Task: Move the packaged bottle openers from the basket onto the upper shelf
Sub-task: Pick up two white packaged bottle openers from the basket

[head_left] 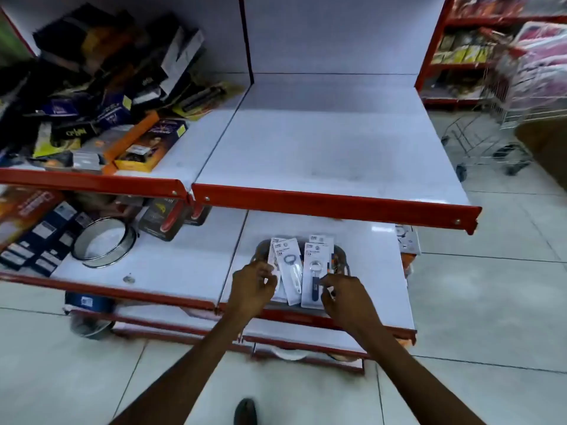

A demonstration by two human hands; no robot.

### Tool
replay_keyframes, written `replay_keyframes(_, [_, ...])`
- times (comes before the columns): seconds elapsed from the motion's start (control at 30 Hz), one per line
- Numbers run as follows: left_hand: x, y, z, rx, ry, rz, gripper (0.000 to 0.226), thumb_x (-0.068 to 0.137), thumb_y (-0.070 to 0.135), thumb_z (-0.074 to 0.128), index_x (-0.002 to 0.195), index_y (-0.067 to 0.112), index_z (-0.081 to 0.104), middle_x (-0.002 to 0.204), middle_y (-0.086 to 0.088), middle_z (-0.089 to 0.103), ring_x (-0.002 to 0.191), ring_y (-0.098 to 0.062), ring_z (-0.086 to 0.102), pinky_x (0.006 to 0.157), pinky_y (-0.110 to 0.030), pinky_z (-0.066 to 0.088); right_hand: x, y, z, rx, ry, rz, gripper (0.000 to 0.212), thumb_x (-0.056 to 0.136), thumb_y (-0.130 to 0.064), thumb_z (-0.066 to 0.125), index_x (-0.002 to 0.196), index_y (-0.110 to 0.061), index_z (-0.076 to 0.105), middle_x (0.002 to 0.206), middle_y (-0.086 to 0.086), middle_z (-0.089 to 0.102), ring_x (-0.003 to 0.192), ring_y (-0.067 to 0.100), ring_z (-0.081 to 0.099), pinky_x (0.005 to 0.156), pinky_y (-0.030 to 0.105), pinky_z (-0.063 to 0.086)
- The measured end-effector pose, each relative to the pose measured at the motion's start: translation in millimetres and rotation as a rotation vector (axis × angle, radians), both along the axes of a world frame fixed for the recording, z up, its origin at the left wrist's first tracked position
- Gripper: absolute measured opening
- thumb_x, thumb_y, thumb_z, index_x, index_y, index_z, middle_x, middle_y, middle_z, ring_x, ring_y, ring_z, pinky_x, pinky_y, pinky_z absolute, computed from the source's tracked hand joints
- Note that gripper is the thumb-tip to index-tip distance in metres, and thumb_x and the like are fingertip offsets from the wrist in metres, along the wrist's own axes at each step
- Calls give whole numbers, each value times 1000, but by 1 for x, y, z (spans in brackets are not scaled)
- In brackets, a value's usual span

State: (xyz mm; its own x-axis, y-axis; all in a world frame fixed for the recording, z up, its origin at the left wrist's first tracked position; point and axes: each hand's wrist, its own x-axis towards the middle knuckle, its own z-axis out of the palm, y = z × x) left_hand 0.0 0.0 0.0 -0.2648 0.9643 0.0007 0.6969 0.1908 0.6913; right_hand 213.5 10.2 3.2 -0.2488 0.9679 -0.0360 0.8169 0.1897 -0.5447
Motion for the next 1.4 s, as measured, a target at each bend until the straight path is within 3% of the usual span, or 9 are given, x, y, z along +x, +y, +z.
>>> replay_keyframes(0.13, [3,29,-19,-236,-69,26,19,82,14,72,98,7,79,108,-8,79,107,-25,71,95,-27,50,-30,19,-17,-107,82,-70,20,82,-9,56,95,-6,72,102,12,75,99,29,68,88,31,52])
replay_keyframes(0.27, [2,55,-35,-243,-47,-9,21,85,16,68,99,3,78,107,-15,78,106,-31,70,87,-30,51,-56,43,-29,-142,90,-125,25,83,-9,55,104,-6,70,109,14,73,104,31,67,91,34,53])
replay_keyframes(0.47, [-1,76,-47,-173,-82,-17,48,86,10,68,132,9,56,131,-13,67,119,-33,64,95,-34,52,-90,70,-34,-176,32,-124,33,84,-20,62,117,-18,67,119,8,70,109,30,65,91,35,52])
replay_keyframes(0.8, [-7,90,-64,-168,-183,20,47,84,16,75,129,11,61,131,-11,68,121,-31,63,96,-31,50,-94,86,-46,-200,42,-146,52,84,-14,66,134,-13,50,123,10,68,117,28,62,95,38,53])
replay_keyframes(1.0, [-21,87,-57,-141,-226,-25,49,86,17,73,133,16,61,132,-8,69,120,-28,65,97,-32,51,-87,88,-44,-211,148,-154,45,80,-20,74,122,-9,60,109,11,72,103,28,65,87,27,48])
replay_keyframes(1.1, [-31,76,-41,-71,-301,-23,42,81,11,78,123,14,69,123,-9,73,110,-22,71,82,-15,54,-81,79,-35,-160,211,-196,34,78,-26,77,107,-11,69,104,7,72,97,24,64,87,30,50])
replay_keyframes(1.17, [-42,66,-28,-74,-384,-14,33,78,5,80,111,5,73,117,-13,75,98,-16,74,67,-3,51,-76,69,-24,-132,286,-223,27,75,-29,79,95,-13,71,100,-2,71,88,17,64,76,21,51])
replay_keyframes(1.27, [-55,47,-2,-100,-459,-74,23,75,4,83,95,1,72,109,-12,78,90,-14,77,65,-9,55,-73,49,-1,-107,368,-214,21,72,-32,82,81,-20,68,85,-11,69,70,1,61,60,4,40])
replay_keyframes(1.4, [-64,23,45,-71,-509,-149,19,73,5,85,87,10,74,102,8,79,78,4,75,63,-8,55,-67,25,39,-77,432,-187,17,72,-37,81,77,-28,68,80,-13,74,63,2,67,56,12,49])
